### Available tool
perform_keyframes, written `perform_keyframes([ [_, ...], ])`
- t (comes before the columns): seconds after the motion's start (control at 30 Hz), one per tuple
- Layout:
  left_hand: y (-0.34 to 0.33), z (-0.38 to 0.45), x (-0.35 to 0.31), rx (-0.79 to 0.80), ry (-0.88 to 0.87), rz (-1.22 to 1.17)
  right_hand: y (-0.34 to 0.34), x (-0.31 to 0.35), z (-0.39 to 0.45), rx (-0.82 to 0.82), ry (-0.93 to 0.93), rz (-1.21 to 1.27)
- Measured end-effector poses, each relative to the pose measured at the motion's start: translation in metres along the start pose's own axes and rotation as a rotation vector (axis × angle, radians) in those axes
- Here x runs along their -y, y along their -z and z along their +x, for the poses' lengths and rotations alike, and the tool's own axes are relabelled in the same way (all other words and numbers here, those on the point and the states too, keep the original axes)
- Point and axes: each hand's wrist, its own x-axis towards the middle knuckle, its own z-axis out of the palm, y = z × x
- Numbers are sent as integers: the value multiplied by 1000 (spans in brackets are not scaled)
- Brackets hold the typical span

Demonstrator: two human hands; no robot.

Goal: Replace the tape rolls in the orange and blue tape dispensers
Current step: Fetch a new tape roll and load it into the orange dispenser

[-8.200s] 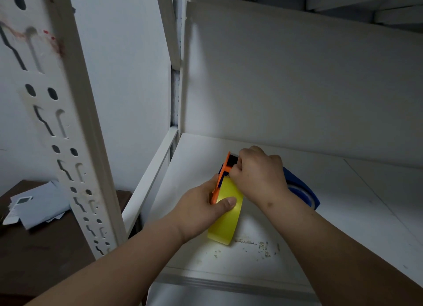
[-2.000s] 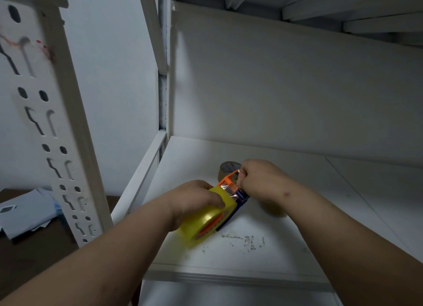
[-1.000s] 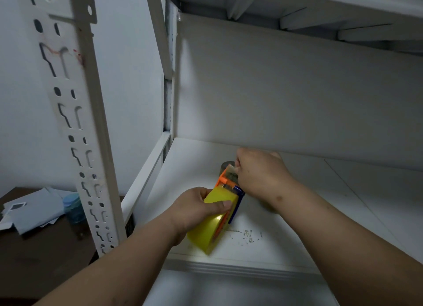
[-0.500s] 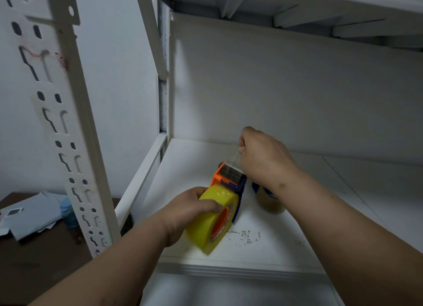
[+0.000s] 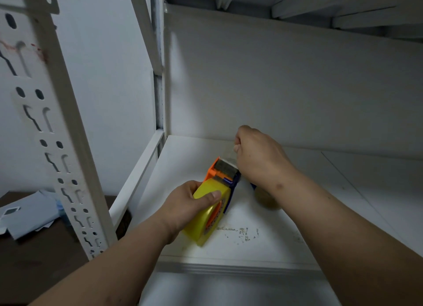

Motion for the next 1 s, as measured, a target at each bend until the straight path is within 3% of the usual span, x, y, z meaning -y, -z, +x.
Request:
perform_keyframes([
  [0.13,-4,6,-3,-80,-13,44,18,3,11,-156,65,34],
  [0.43,6,0,5,-4,5,-20,15,-19,18,-30,-100,101],
  [0.7,18,-4,6,100,62,-96,10,-15,26,9,-130,199],
  [1.0,21,-5,0,116,92,-131,9,-8,27,-15,-126,243],
])
